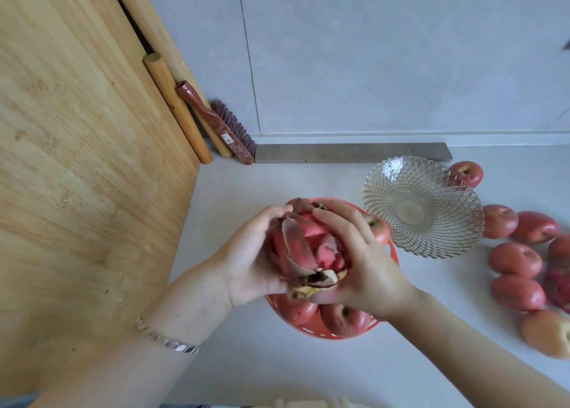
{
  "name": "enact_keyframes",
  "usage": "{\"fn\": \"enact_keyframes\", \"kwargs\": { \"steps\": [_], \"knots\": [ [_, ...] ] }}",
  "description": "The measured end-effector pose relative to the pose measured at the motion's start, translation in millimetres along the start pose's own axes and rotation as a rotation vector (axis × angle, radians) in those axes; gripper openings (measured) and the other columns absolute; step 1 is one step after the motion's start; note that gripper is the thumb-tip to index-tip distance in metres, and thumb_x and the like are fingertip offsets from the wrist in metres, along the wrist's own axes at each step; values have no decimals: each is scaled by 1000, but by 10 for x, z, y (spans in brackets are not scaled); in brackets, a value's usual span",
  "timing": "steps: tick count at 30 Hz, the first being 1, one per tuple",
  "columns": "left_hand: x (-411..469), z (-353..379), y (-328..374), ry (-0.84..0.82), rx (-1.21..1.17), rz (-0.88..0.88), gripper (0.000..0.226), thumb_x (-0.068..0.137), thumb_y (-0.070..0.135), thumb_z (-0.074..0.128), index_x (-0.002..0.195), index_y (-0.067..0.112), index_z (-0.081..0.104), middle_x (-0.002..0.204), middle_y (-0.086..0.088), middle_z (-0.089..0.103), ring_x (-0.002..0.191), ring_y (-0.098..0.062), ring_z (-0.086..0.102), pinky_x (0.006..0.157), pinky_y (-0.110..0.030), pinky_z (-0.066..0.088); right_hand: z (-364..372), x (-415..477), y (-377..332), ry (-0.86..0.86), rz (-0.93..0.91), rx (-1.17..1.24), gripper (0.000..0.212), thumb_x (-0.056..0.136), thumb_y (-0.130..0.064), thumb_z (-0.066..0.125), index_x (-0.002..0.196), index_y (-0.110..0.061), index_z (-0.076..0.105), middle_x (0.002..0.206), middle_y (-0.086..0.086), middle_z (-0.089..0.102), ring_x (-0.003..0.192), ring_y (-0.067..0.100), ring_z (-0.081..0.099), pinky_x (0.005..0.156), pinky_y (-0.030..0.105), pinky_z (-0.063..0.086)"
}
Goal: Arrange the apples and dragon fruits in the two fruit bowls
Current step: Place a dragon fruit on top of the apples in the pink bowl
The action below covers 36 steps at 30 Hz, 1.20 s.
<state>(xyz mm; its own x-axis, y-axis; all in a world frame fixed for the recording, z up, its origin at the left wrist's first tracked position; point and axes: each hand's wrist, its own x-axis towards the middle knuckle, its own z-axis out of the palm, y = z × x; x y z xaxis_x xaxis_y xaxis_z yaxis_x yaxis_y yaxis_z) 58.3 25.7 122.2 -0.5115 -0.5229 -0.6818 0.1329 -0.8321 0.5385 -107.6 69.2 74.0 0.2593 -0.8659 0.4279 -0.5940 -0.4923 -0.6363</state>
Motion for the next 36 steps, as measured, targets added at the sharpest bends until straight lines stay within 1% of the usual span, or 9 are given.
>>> {"fn": "enact_keyframes", "kwargs": {
  "steps": [3, 6, 10, 12, 17, 24, 30, 33, 36],
  "knots": [
    [100, 46, -1, -20, 117, -77, 49, 83, 60, 38, 105, 26, 64, 114, -10, 66, 107, -34, 57, 98, -52, 38, -104, -48, 91, 29, 45, 14, 89, 53, -43, 84, 126, -14, 44, 128, 7, 51, 123, 17, 47, 105, 33, 37],
    [139, 20, 47, -82, 166, -135, 63, 82, 70, 26, 106, 24, 62, 106, -14, 65, 99, -37, 59, 95, -51, 39, -172, -3, 141, 56, 258, 70, 81, 49, -49, 76, 120, -18, 52, 116, -3, 60, 111, 12, 55, 98, 33, 44],
    [172, -35, 7, 257, 479, 104, 38, 92, 44, 43, 119, 20, 53, 118, -14, 59, 104, -27, 60, 88, -38, 47, -244, 156, 239, -19, 639, 67, 68, 52, -47, 75, 108, -32, 41, 97, 3, 66, 93, 20, 63, 85, 30, 49],
    [158, -89, -38, 347, 526, 204, 18, 94, 29, 48, 107, 19, 55, 119, -11, 59, 104, -24, 60, 92, -37, 46, -256, 242, 275, -175, 715, -93, 70, 56, -49, 74, 114, -30, 39, 95, 4, 65, 88, 23, 61, 79, 31, 49],
    [94, -204, -144, 392, 575, 213, 9, 94, 19, 49, 92, 22, 58, 105, -5, 63, 100, -21, 61, 91, -35, 47, -106, 351, 261, -496, 662, -464, 79, 53, -63, 67, 120, -28, 43, 101, -6, 55, 93, 22, 53, 76, 32, 44],
    [54, -312, -217, 448, 593, 244, 13, 92, 15, 50, 89, 23, 59, 102, 0, 64, 95, -14, 62, 89, -32, 48, 205, 343, 230, -637, 664, -632, 85, 63, -61, 66, 132, -24, 35, 119, 13, 52, 109, 31, 50, 73, 33, 37],
    [131, -437, -349, 522, 638, 241, 13, 90, 14, 53, 101, 20, 57, 111, -2, 62, 103, -16, 58, 96, -35, 43, 57, 164, 187, -529, 694, -482, 76, 67, -64, 64, 127, -23, 40, 118, 11, 52, 111, 29, 48, 81, 35, 39],
    [247, -545, -461, 625, 663, 182, 39, 88, 25, 55, 125, 21, 45, 132, -3, 46, 119, -22, 48, 105, -38, 38, -144, -75, 253, -194, 716, -313, 63, 73, -53, 66, 124, -22, 47, 126, 6, 48, 120, 25, 40, 95, 34, 32],
    [403, -648, -556, 653, 614, 43, 57, 87, 42, 50, 135, 16, 34, 139, -10, 39, 121, -28, 45, 102, -44, 41, -285, -373, 482, 21, 1080, -264, 68, 83, -45, 59, 137, -12, 35, 138, 17, 38, 130, 33, 30, 108, 41, 23]
  ]
}}
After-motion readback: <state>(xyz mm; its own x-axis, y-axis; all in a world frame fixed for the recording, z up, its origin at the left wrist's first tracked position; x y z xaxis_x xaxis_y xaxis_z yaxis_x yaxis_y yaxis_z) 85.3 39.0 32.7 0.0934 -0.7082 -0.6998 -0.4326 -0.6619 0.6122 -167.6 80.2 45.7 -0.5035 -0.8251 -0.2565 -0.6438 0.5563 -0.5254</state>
